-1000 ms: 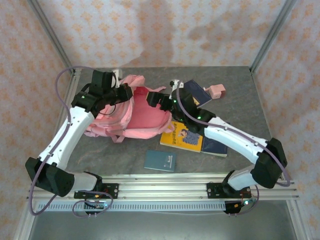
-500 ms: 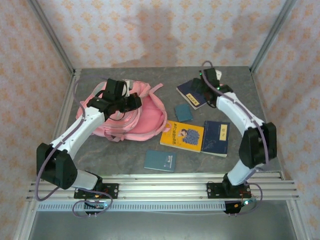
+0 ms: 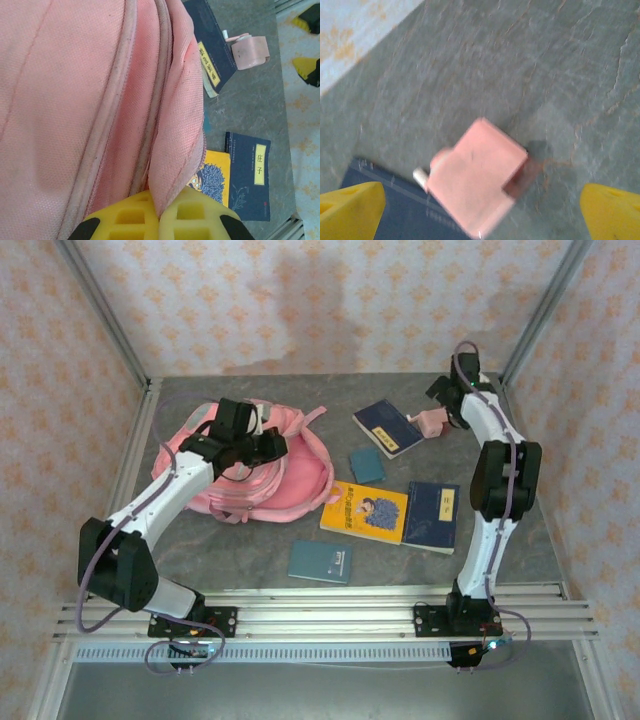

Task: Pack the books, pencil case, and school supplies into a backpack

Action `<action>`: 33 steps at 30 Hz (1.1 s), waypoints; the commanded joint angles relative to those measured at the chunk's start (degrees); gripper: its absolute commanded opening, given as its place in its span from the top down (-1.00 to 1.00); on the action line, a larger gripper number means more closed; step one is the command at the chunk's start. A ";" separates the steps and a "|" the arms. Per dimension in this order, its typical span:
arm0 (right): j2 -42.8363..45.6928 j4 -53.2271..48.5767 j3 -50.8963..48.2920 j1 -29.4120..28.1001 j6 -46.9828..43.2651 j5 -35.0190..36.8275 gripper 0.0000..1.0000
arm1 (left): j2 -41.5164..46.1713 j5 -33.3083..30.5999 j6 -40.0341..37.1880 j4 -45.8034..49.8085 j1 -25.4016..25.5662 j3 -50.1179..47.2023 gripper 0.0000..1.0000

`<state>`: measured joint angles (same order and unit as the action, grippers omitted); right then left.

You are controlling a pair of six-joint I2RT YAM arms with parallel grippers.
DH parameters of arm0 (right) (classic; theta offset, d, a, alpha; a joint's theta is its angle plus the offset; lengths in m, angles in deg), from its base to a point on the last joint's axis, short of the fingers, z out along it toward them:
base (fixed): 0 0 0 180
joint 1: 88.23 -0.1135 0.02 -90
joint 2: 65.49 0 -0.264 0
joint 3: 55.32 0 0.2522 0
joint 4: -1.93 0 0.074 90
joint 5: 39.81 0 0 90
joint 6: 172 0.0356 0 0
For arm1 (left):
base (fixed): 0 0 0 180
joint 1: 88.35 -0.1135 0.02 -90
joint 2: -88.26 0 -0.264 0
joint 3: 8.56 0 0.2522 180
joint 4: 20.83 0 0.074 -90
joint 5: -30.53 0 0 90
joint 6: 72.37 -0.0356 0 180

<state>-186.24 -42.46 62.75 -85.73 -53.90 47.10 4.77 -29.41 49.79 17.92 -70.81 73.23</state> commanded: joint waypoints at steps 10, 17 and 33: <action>-7.09 -14.96 10.42 0.49 28.17 -5.86 -0.99 | -1.83 0.59 1.25 -2.49 -0.42 1.24 1.00; -12.84 -21.75 17.91 0.48 32.46 -6.78 -0.99 | -2.02 0.39 0.88 -2.15 -0.40 1.56 1.00; -15.18 -16.94 15.16 0.40 33.57 -10.23 -0.65 | -2.47 0.17 0.53 -1.64 -0.49 1.73 1.00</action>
<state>-203.07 -59.77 79.47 -85.07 -20.37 36.87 2.63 -28.31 50.62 17.72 -70.81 73.29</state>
